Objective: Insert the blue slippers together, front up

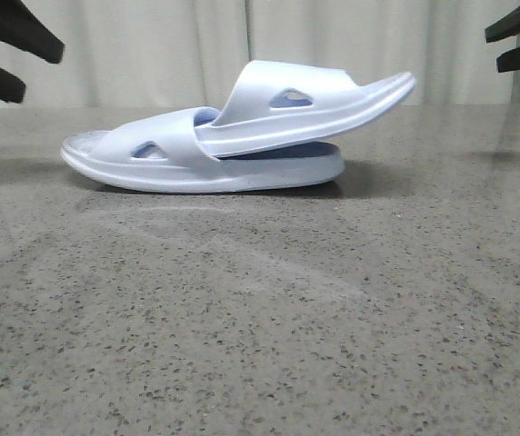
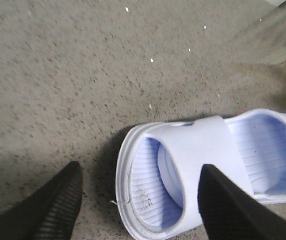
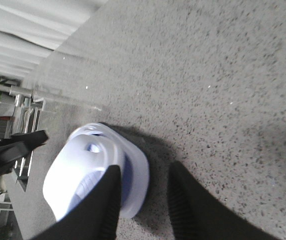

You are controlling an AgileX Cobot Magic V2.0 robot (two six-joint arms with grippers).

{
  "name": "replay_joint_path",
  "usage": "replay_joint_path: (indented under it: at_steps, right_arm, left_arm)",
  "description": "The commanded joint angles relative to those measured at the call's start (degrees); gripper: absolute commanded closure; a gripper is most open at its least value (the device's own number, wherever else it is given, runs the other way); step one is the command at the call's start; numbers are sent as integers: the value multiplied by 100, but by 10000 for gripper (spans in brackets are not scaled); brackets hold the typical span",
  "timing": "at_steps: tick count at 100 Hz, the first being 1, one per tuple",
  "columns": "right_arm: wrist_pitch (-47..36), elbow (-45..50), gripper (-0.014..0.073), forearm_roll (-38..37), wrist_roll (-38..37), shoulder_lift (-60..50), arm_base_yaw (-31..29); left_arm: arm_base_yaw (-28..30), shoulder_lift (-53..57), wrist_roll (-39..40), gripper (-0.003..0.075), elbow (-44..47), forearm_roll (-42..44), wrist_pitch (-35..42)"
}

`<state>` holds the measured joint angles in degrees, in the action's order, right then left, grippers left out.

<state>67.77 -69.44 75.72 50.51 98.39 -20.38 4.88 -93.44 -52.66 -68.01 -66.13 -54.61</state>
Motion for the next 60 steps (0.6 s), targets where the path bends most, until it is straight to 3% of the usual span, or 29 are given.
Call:
replay_joint_path:
  at_steps: [1, 12, 23, 32, 44, 60]
  right_arm:
    - [732, -167, 410, 313, 85, -429, -93]
    - [732, -167, 446, 401, 85, -611, -93]
    - [583, -155, 582, 599, 85, -846, -93]
    - [385, -132, 700, 1131, 85, -1055, -93]
    - [174, -132, 682, 1695, 85, -1397, -93]
    - [-326, -132, 682, 1396, 85, -1991, -93]
  left_arm:
    - [254, 530, -13, 368, -289, -266, -187]
    - [457, 967, -13, 526, -358, -293, -38]
    - [526, 1463, -13, 706, -393, -362, 462]
    - [515, 1906, -13, 705, -393, -401, 1075]
    - [515, 2428, -13, 705, -393, -317, 1596]
    - [515, 3076, 18, 705, -393, 651, 2035]
